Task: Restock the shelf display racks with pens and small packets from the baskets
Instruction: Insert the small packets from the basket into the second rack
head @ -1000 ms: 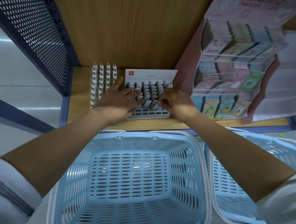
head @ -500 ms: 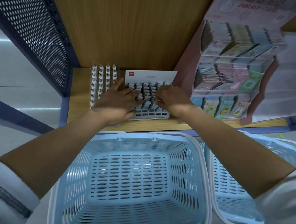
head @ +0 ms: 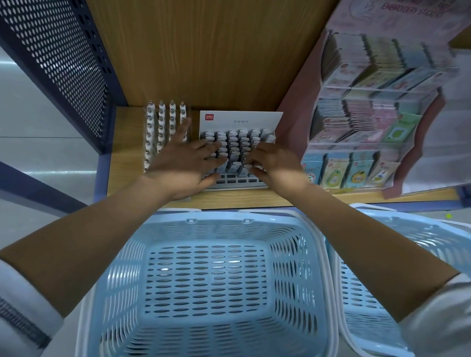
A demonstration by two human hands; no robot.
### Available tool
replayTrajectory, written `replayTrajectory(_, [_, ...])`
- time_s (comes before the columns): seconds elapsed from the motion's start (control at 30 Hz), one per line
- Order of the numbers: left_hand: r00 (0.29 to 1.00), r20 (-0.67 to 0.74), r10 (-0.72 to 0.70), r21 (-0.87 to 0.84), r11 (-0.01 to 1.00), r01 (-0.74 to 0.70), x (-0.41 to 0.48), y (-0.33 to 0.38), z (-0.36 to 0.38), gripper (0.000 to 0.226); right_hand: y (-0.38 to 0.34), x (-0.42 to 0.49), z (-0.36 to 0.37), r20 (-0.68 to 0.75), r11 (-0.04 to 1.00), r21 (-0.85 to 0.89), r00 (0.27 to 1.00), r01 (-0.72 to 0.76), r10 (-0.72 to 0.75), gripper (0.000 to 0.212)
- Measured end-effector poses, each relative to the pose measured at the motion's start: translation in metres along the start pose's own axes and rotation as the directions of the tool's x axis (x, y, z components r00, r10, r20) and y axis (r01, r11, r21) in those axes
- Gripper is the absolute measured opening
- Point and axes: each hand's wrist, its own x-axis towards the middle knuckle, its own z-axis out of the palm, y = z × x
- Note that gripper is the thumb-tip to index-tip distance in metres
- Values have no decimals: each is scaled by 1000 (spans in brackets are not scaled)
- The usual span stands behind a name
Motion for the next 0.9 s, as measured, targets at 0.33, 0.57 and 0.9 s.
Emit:
replayTrajectory(0.33, [1000,-22,7,-11,1000,-7,1,-2,1,55,-1,4,5,-132,997,74,990,-37,47,23])
replayTrajectory(0.57, [1000,-27,10,1,1000,-10,0,-2,-1,54,9,4,11,-134,992,120,990,-25,41,10])
replayTrajectory(0.9, [999,-32,7,14,1000,-7,0,-1,0,51,-4,19,8,-59,983,181,998,12,-1,7])
